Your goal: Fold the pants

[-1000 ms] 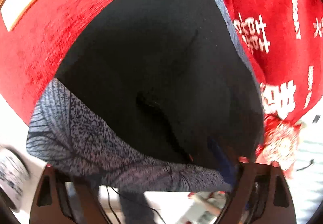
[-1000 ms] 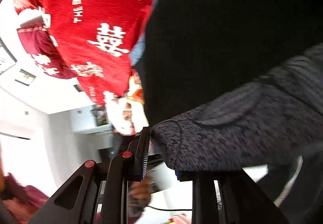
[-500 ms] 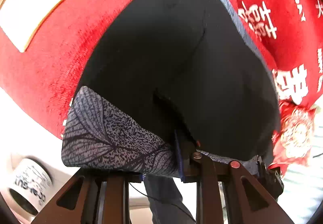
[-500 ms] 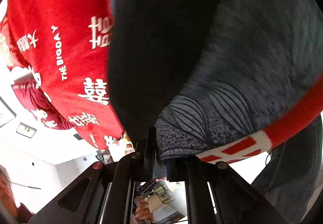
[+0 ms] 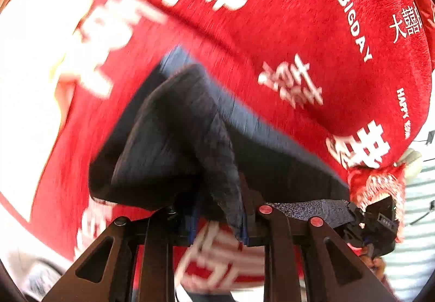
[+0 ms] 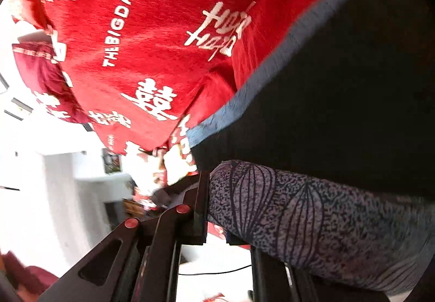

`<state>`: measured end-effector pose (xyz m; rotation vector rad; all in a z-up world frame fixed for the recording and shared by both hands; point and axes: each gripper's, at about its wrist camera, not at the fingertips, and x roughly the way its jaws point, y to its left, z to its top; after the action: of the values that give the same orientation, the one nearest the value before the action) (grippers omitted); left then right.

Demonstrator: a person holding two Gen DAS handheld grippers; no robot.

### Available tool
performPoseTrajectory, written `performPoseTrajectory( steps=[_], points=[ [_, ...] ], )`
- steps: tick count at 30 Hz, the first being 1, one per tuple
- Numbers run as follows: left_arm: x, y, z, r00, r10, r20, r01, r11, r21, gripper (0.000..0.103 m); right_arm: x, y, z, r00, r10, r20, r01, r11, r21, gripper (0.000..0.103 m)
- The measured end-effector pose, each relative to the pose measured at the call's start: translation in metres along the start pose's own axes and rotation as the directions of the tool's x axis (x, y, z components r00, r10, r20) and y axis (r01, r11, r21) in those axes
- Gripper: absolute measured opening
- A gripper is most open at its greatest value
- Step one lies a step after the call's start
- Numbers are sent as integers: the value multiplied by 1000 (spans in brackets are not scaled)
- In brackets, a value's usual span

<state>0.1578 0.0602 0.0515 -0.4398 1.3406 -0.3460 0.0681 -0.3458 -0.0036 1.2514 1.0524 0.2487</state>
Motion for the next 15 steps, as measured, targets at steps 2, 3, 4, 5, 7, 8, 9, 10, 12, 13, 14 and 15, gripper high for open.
performPoseTrajectory(
  steps=[2, 3, 4, 5, 7, 8, 9, 10, 12, 13, 14, 15],
  points=[
    [22, -12, 31, 999, 12, 37, -13, 999, 30, 25, 14, 3, 34, 999, -35, -25, 35, 999, -17, 12],
    [33, -17, 43, 999, 29, 46, -31, 998, 47, 26, 24, -1, 52, 997, -72, -42, 71, 997, -32, 12],
    [47, -20, 55, 996, 67, 53, -71, 995, 73, 32, 32, -4, 65, 993, -101, -55, 99, 994, -44, 12],
    [64, -21, 64, 990, 125, 59, -130, 987, 97, 36, 47, -10, 83, 985, -154, -78, 150, 987, -62, 12],
    [100, -16, 75, 972, 228, 62, -233, 966, 111, 46, 68, -27, 103, 964, -235, -120, 228, 971, -70, 13],
    [112, -14, 79, 964, 261, 55, -266, 957, 114, 46, 82, -36, 114, 949, -277, -148, 270, 960, -68, 14],
    [124, -10, 81, 956, 289, 44, -293, 949, 119, 46, 90, -42, 119, 940, -300, -160, 294, 954, -65, 14],
    [129, -10, 82, 950, 303, 73, -310, 942, 130, 46, 96, -48, 124, 945, -284, -163, 280, 959, -48, 14],
    [127, -18, 82, 940, 334, 73, -341, 930, 140, 46, 92, -52, 124, 953, -254, -167, 254, 967, -17, 17],
    [122, -20, 82, 939, 337, 68, -343, 929, 135, 46, 88, -48, 122, 953, -250, -169, 251, 968, -21, 21],
    [115, -20, 82, 940, 335, 68, -342, 931, 125, 46, 83, -41, 119, 952, -261, -160, 257, 965, -44, 43],
    [105, -21, 81, 938, 338, 76, -345, 931, 116, 46, 77, -34, 115, 951, -269, -155, 260, 963, -76, 72]
  ],
)
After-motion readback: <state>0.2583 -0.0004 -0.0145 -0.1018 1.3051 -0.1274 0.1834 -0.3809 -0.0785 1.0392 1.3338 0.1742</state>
